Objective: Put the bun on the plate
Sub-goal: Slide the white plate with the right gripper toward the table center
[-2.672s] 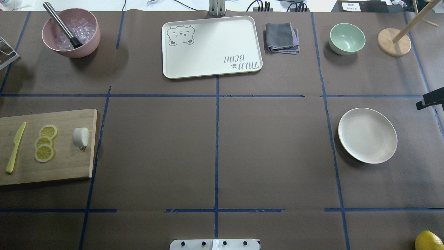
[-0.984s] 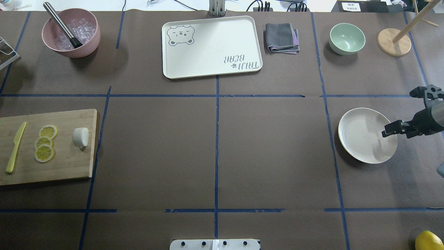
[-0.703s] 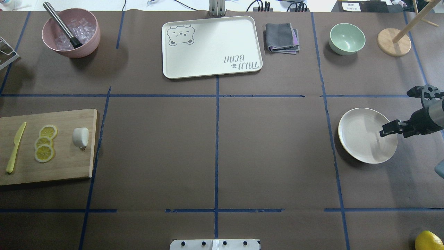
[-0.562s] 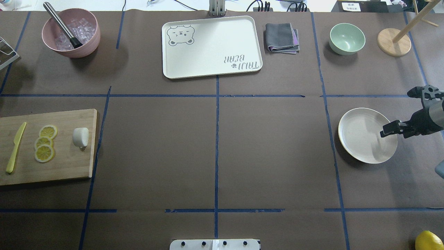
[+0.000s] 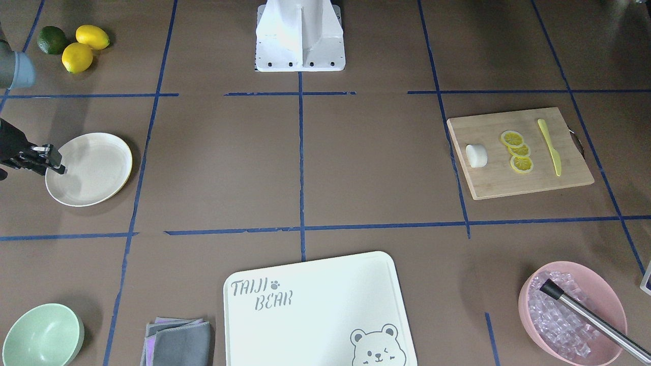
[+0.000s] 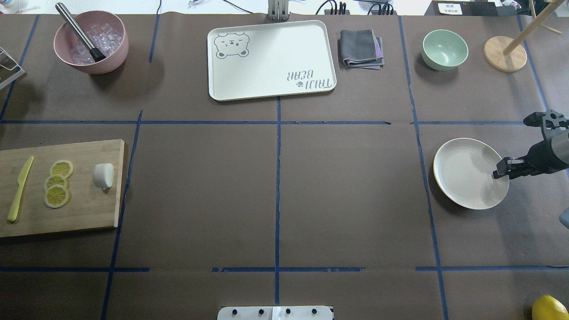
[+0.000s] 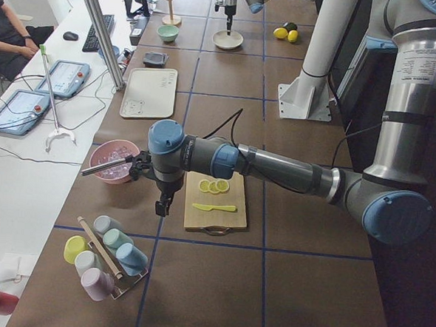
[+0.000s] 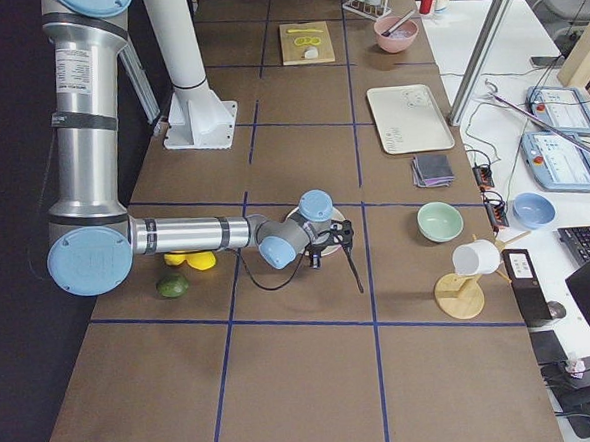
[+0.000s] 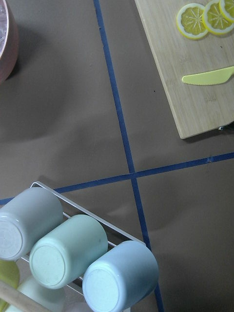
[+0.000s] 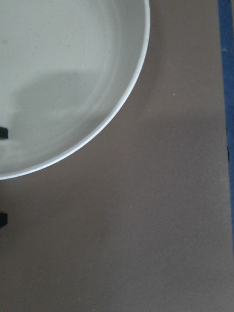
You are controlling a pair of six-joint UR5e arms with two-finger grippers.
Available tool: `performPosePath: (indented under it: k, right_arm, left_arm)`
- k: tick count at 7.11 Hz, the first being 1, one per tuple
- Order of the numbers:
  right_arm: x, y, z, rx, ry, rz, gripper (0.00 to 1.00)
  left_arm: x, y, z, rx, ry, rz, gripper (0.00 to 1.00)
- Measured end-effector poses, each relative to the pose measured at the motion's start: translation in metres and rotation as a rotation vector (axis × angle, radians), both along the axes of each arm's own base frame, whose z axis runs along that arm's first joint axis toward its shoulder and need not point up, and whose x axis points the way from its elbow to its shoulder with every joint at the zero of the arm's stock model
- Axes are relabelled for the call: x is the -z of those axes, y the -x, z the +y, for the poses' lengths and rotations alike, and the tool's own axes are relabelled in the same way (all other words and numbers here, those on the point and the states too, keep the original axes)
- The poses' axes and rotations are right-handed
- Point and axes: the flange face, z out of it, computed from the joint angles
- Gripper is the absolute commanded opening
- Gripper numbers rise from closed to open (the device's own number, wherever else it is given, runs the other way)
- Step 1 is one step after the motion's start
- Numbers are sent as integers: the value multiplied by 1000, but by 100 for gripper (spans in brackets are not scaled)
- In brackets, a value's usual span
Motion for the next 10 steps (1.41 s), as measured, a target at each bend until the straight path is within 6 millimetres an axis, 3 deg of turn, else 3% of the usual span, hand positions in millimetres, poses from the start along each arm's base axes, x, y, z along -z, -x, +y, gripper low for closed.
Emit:
performPosePath:
  k: [3,6,7,8,9,10]
  right_arm:
    - [9,-3,2,1,-4,-18,0]
    - [66,-36,-7,-29,1,-157,0]
    - [89,-38,-17,-39,-7,-195,0]
    - [120,-27,-35,-55,-6,-231,0]
    - [155,-1,-50,-66,14,-267,0]
    - [193,40,-58,-70,46,-295,0]
  left_arm:
    - [4,-2,0,-3,3,35,100]
    - [9,-3,1,-4,-2,39,100]
    - [9,-3,1,-3,-2,39,100]
    - [9,-3,1,-3,-2,39,100]
    - [10,-3,2,-3,-3,39,100]
    - [11,-3,2,-3,-6,39,100]
